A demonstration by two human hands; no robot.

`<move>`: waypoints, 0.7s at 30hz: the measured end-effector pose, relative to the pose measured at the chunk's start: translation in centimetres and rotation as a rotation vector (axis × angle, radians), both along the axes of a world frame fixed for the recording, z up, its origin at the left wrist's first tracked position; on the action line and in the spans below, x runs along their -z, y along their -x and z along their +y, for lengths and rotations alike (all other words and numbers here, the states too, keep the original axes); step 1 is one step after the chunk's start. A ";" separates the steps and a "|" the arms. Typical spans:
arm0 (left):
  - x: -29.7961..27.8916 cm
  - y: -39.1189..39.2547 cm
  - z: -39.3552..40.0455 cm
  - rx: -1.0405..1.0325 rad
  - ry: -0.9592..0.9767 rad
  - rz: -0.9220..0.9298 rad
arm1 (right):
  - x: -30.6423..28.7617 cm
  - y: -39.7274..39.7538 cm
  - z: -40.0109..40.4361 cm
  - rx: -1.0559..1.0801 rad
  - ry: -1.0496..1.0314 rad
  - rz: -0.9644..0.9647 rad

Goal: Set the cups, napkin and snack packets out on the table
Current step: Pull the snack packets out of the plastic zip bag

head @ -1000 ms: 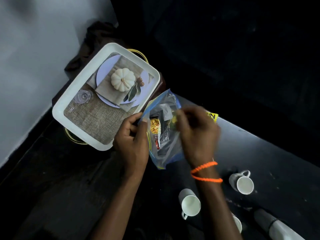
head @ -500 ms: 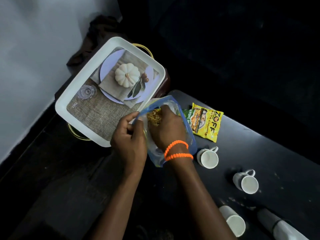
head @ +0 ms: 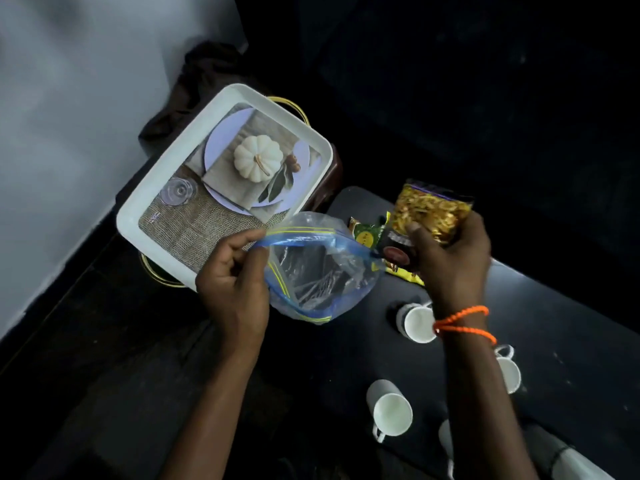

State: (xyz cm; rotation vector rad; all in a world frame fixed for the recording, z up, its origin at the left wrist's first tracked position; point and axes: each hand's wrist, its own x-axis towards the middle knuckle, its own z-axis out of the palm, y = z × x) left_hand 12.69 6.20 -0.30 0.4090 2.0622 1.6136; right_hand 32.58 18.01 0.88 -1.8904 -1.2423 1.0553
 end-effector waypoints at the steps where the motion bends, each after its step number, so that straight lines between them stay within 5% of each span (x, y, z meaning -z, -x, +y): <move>1: -0.1 0.1 -0.3 -0.002 -0.003 0.004 | 1.3 0.2 -0.1 -0.023 0.021 -0.016; 7: -0.9 1.9 -1.6 -0.101 -0.103 0.032 | 5.8 -0.5 0.1 0.178 0.055 0.064; 11: -1.0 3.1 -1.7 -0.196 -0.172 -0.041 | 7.4 0.9 -1.2 -0.155 0.081 0.065; 16: -1.2 2.5 -1.0 -0.184 -0.205 -0.110 | 10.3 2.7 -3.2 -0.382 0.057 -0.309; 21: -0.8 2.6 -0.9 -0.148 -0.104 -0.154 | 9.2 1.8 -4.4 -0.233 -0.094 -0.570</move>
